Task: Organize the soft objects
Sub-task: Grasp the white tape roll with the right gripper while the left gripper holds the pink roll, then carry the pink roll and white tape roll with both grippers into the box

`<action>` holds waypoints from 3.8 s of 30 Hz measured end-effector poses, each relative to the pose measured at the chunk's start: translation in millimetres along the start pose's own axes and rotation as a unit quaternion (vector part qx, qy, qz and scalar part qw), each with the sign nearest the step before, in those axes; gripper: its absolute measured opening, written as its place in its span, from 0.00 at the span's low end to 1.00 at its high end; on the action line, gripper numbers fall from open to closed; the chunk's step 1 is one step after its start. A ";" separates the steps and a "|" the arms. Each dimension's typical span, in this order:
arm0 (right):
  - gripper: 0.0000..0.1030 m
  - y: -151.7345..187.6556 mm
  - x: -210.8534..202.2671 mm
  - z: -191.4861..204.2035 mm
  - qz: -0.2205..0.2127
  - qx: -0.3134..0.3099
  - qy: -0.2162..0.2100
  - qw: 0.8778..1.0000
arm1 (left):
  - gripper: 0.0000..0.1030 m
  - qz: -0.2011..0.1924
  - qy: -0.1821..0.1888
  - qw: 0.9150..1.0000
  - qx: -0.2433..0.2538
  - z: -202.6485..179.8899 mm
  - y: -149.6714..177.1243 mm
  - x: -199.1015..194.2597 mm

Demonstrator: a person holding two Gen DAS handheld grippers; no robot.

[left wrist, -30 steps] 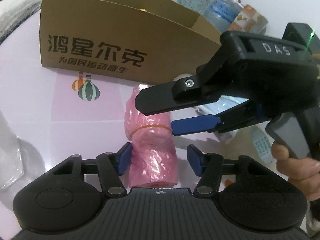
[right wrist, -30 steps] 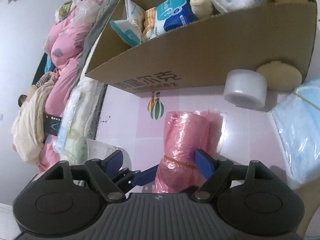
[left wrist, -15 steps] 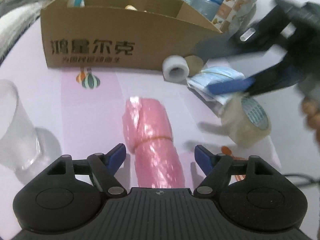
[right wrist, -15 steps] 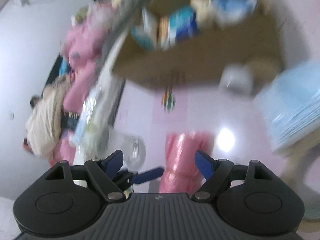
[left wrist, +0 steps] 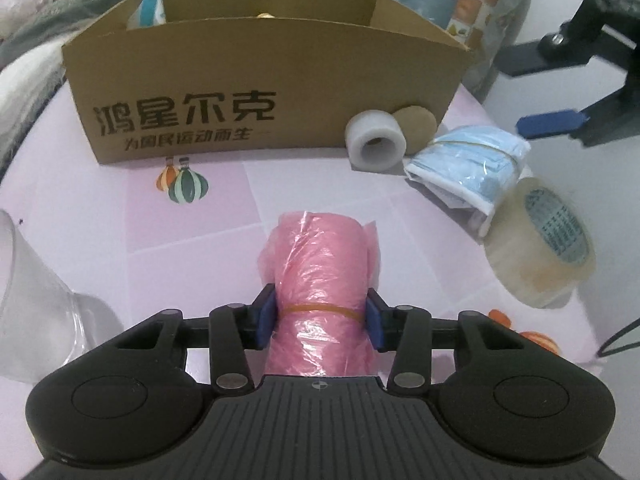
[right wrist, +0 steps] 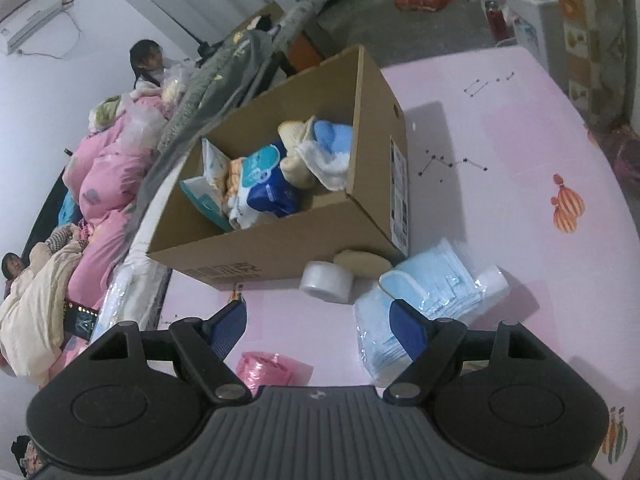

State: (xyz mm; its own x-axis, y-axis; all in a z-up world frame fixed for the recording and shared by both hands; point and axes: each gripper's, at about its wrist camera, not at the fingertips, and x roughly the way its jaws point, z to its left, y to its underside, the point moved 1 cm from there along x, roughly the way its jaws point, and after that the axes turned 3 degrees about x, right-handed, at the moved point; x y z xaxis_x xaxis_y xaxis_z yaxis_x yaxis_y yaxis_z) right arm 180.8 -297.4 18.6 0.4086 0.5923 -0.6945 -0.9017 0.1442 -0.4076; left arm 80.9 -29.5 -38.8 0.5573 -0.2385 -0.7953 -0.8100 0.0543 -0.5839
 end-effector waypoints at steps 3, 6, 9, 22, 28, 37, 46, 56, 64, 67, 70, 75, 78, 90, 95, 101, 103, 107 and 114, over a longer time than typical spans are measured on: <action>0.85 -1.5 10.7 4.1 0.010 -0.010 0.000 1.000 | 0.42 -0.003 -0.001 1.000 -0.012 4.7 1.7 -1.9; 0.83 -3.2 23.9 18.5 0.017 -0.039 0.002 0.999 | 0.42 -0.006 -0.003 1.000 -0.022 8.7 3.5 -5.2; 0.78 -3.1 42.6 40.6 0.023 -0.095 0.025 0.995 | 0.42 -0.010 -0.003 0.999 -0.030 10.5 4.6 -6.2; 0.75 8.8 109.2 65.0 0.059 -0.193 0.137 0.970 | 0.42 -0.025 0.009 0.999 -0.039 14.1 7.0 -9.1; 0.72 -1.4 110.0 54.1 0.048 -0.118 0.129 0.983 | 0.41 -0.029 0.014 0.999 -0.039 13.9 8.0 -9.7; 0.66 -14.3 114.4 35.4 0.041 -0.017 0.122 0.992 | 0.41 -0.034 0.023 0.998 -0.043 14.9 10.0 -9.1; 0.57 -7.9 111.1 33.1 0.037 -0.018 0.112 0.993 | 0.41 -0.038 0.033 0.997 -0.053 17.1 9.0 -9.4; 0.57 4.5 85.7 41.3 0.028 -0.021 0.058 0.998 | 0.41 -0.048 0.027 0.997 -0.058 12.4 12.9 -25.9; 0.57 20.5 48.3 65.5 0.011 -0.039 -0.035 0.999 | 0.41 -0.086 0.006 0.995 -0.052 9.1 10.2 -83.4; 0.57 23.5 34.8 77.2 0.005 -0.049 -0.077 0.996 | 0.41 -0.100 -0.003 0.994 -0.051 12.3 3.4 -110.3; 0.57 21.4 24.4 88.9 -0.002 -0.058 -0.116 0.992 | 0.41 -0.109 -0.016 0.993 -0.051 20.7 -8.0 -137.2; 0.57 11.7 12.1 105.2 -0.012 -0.065 -0.177 0.982 | 0.41 -0.110 -0.038 0.991 -0.062 41.6 -31.9 -168.9; 0.57 1.6 10.0 115.2 -0.017 -0.069 -0.199 0.977 | 0.41 -0.111 -0.052 0.990 -0.064 55.1 -52.9 -180.8; 0.57 -53.4 37.4 127.8 -0.009 -0.051 -0.199 0.979 | 0.41 -0.105 -0.067 0.992 0.014 69.6 -153.9 -144.9; 0.57 -77.0 71.4 110.2 0.016 -0.025 -0.180 0.983 | 0.41 -0.080 -0.053 0.994 0.053 65.0 -183.8 -96.5; 0.57 -94.6 109.2 83.2 0.043 0.002 -0.159 0.986 | 0.41 -0.064 -0.046 0.991 0.105 64.4 -202.6 -46.9; 0.57 -99.0 116.3 74.4 0.047 0.009 -0.155 0.987 | 0.41 -0.055 -0.044 0.990 0.125 65.3 -204.4 -33.9; 0.57 -108.0 125.0 57.6 0.046 0.023 -0.146 0.988 | 0.41 -0.044 -0.049 0.980 0.188 63.5 -205.4 -13.6; 0.57 -116.5 138.8 36.7 0.047 0.044 -0.143 0.988 | 0.42 0.019 -0.025 0.964 0.263 67.0 -196.1 6.3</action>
State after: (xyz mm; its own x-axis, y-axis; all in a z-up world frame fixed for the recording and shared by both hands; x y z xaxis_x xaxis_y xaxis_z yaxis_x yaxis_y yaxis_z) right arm 337.4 -202.9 -8.5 0.2774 0.8037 -0.5264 -0.9477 0.1387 -0.2875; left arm 255.5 23.3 59.8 0.5480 -0.1795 -0.8170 -0.6329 0.5496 -0.5453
